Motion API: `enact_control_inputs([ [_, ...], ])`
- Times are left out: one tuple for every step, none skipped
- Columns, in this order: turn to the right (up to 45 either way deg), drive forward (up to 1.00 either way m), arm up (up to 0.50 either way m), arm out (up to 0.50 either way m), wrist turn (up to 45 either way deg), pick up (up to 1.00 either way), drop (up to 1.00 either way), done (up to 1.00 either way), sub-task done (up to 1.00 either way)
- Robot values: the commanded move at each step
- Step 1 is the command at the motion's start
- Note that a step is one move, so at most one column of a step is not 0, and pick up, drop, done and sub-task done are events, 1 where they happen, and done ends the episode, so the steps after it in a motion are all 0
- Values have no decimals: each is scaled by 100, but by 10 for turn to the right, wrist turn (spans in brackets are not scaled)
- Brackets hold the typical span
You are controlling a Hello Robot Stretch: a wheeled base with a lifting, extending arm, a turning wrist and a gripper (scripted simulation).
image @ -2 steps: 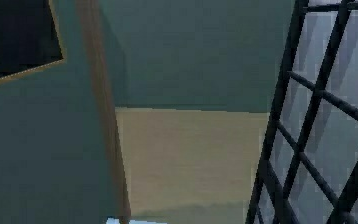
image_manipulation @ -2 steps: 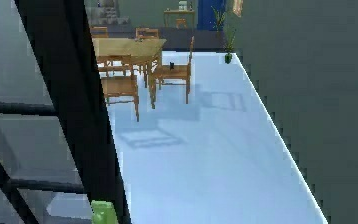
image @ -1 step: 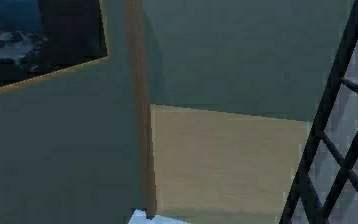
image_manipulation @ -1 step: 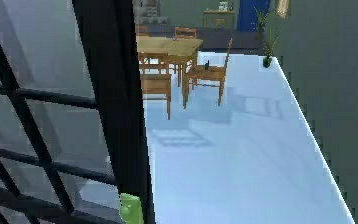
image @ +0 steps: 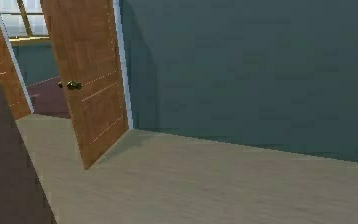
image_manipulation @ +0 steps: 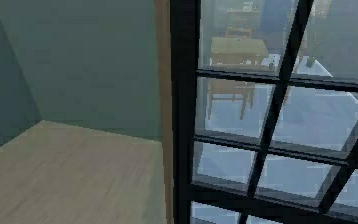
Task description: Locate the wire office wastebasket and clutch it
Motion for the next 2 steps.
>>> enact_control_inputs([
  [120, 0, 0, 0, 0, 0, 0, 0, 0],
  [30, 0, 0, 0, 0, 0, 0, 0, 0],
])
